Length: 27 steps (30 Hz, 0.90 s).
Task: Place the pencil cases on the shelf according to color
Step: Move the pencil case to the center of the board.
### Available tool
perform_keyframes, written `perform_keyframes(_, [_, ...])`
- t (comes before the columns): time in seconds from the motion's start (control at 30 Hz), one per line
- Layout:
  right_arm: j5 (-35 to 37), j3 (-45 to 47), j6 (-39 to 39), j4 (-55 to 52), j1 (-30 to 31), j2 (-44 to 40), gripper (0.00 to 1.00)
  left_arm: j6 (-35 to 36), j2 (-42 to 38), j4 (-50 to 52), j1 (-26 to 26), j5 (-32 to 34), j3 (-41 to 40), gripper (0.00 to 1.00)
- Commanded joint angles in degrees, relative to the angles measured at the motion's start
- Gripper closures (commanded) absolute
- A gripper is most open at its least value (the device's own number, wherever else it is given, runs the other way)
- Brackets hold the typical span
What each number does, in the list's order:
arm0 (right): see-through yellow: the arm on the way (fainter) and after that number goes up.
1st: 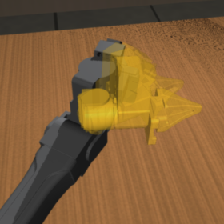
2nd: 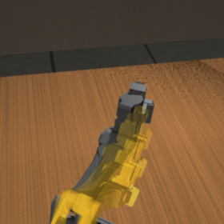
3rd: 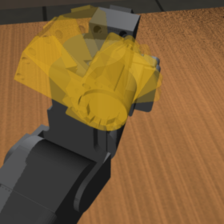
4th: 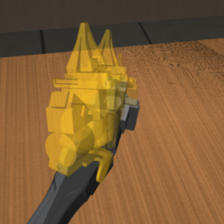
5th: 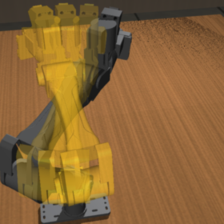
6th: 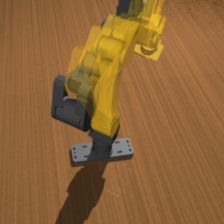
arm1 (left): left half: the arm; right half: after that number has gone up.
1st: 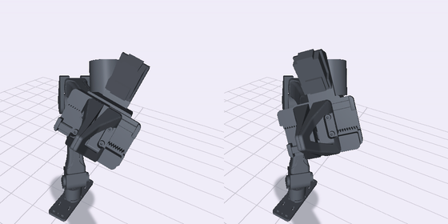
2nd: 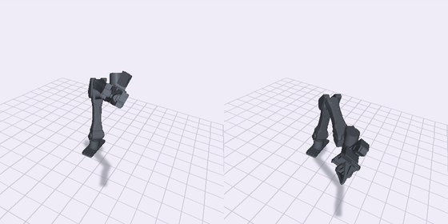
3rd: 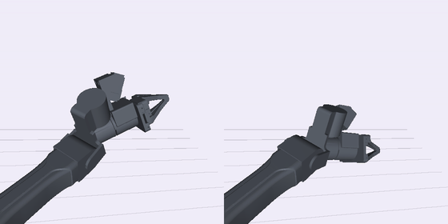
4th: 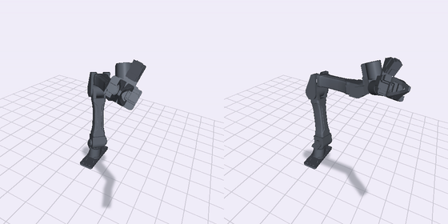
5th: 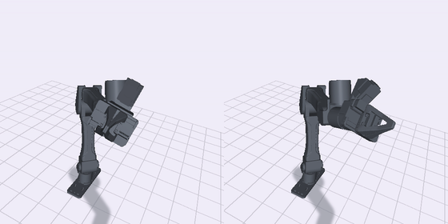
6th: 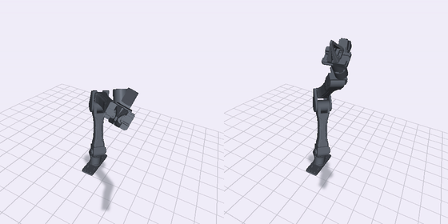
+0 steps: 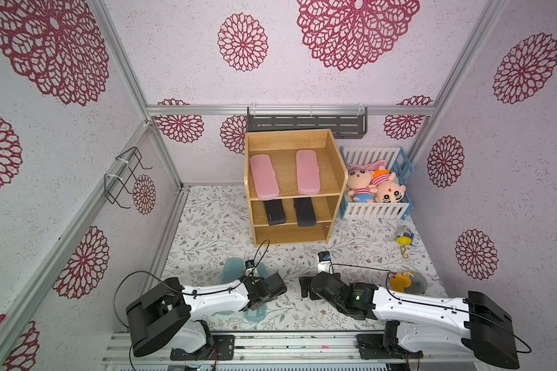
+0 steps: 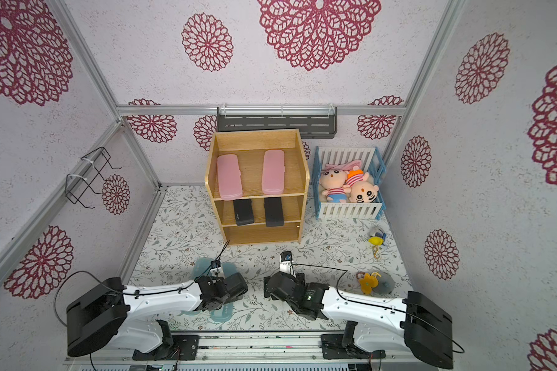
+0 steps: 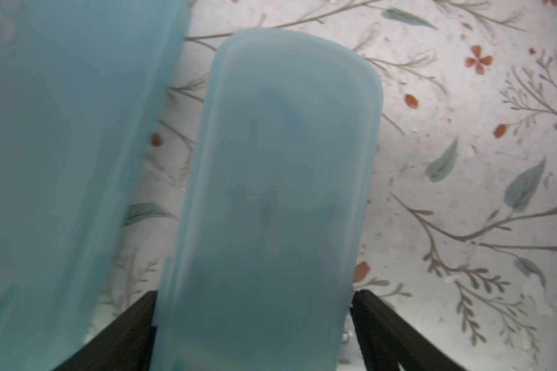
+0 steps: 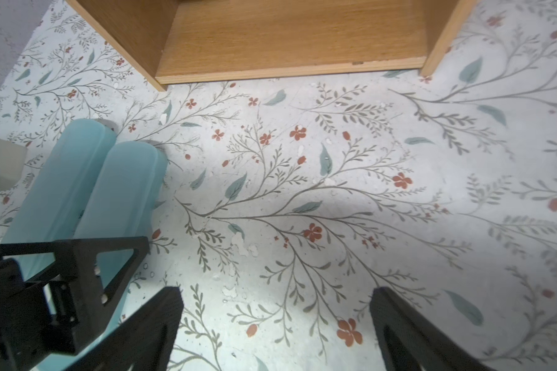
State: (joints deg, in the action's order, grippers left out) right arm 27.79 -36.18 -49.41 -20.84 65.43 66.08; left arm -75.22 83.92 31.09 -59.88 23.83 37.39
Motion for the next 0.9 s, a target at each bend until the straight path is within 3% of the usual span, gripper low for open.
perform_keyframes(0.0, [4.55, 0.24, -2.45, -5.50, 0.07, -5.14, 0.01, 1.29, 5.70, -9.09, -1.21, -5.02, 4.61, 0.03])
perform_keyframes(0.2, [6.66, 1.00, -4.29, -12.14, -0.56, -12.76, 0.01, 1.22, 15.05, -15.03, -1.65, -7.76, 12.99, 0.03])
perform_keyframes(0.33, [6.72, 1.55, -4.57, -13.82, -0.76, -16.44, 0.01, 1.06, 15.69, -13.17, -1.73, -6.15, 16.99, 0.03])
perform_keyframes(0.6, [2.42, 0.98, -6.80, -10.96, -0.91, -13.26, 0.01, 0.81, 0.61, -1.51, -0.51, 0.61, 11.39, 0.03])
perform_keyframes(0.87, [-4.85, -3.39, -8.31, -3.16, -0.42, 4.36, 0.01, -3.18, -19.94, 12.08, 2.93, 3.84, -1.51, 0.03])
